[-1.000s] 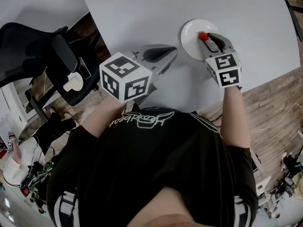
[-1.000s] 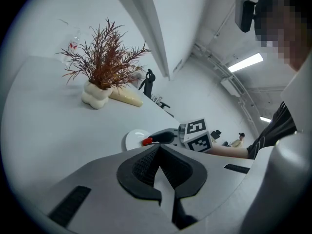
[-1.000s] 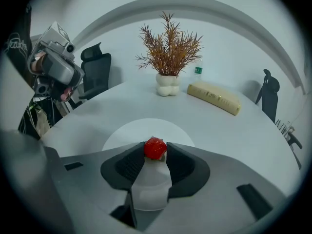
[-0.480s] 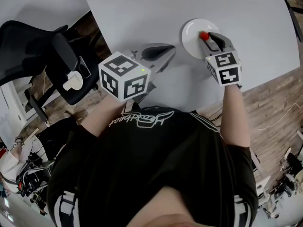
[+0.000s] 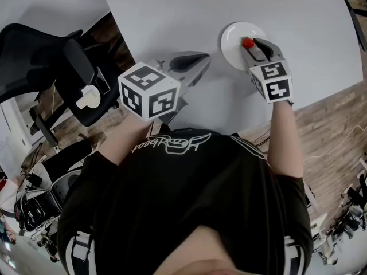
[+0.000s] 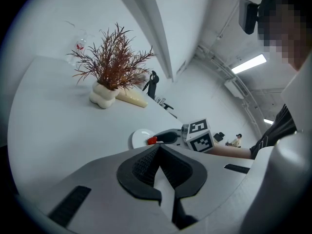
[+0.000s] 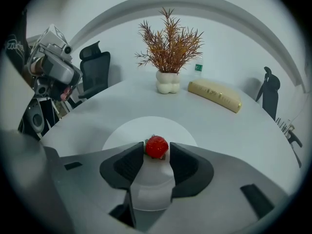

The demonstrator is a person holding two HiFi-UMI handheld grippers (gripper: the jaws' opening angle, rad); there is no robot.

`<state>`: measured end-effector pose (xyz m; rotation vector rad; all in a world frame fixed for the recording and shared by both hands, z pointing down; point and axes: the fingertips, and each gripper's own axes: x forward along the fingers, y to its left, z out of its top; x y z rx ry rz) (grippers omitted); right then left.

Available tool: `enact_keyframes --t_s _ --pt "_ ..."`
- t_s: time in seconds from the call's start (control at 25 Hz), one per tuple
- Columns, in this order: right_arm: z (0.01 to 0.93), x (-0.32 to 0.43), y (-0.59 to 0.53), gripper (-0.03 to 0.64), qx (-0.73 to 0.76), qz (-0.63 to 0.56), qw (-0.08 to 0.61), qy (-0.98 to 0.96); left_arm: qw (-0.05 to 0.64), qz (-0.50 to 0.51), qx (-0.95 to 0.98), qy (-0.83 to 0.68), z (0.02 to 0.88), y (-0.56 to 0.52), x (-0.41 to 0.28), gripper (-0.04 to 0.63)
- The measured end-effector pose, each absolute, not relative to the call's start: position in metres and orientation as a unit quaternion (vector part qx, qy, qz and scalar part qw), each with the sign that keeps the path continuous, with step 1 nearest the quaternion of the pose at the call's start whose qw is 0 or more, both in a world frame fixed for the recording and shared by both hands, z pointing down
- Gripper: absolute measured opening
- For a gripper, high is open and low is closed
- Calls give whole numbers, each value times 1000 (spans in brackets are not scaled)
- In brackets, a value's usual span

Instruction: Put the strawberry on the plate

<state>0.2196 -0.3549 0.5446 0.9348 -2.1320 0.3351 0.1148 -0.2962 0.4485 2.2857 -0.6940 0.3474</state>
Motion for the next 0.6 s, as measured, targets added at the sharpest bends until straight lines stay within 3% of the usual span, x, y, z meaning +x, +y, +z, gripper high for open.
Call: enact_keyframes --t_s 0.6 --pt "514 225 -347 169 424 127 348 -826 357 141 882 -273 448 -280 95 6"
